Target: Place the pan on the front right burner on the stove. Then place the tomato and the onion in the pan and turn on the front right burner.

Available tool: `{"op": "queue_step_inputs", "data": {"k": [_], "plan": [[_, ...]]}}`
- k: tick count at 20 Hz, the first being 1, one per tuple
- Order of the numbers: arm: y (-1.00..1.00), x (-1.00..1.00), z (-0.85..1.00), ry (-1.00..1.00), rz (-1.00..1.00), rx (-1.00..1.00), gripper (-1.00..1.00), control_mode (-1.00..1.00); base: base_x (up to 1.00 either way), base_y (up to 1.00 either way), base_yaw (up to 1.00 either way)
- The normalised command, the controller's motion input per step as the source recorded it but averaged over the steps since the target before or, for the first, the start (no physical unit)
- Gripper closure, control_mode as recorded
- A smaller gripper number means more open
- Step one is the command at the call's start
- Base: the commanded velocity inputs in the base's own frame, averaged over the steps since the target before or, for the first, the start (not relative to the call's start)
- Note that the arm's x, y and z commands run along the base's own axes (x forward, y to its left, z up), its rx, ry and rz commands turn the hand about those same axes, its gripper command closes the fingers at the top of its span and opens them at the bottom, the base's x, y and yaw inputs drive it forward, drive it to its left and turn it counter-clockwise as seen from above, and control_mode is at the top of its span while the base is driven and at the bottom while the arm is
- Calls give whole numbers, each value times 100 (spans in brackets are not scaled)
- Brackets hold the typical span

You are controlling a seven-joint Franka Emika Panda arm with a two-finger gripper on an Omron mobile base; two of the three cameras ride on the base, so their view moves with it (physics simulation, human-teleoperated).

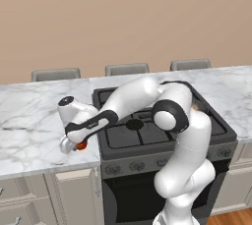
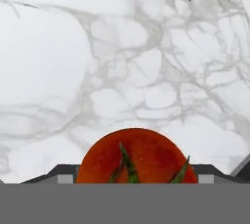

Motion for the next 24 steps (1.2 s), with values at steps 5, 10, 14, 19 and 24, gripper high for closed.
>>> {"op": "queue_step_inputs", "data": {"k": [5, 10, 14, 19, 24], "plan": [[-37, 0, 54, 0, -10, 0, 100, -100, 0, 0, 0], [-43, 0, 54, 0, -13, 3, 100, -100, 0, 0, 0], [-42, 0, 38, 0, -13, 5, 100, -100, 0, 0, 0], [-54, 0, 28, 0, -11, 7, 100, -100, 0, 0, 0], [-61, 0, 22, 0, -11, 5, 100, -100, 0, 0, 0]]}}
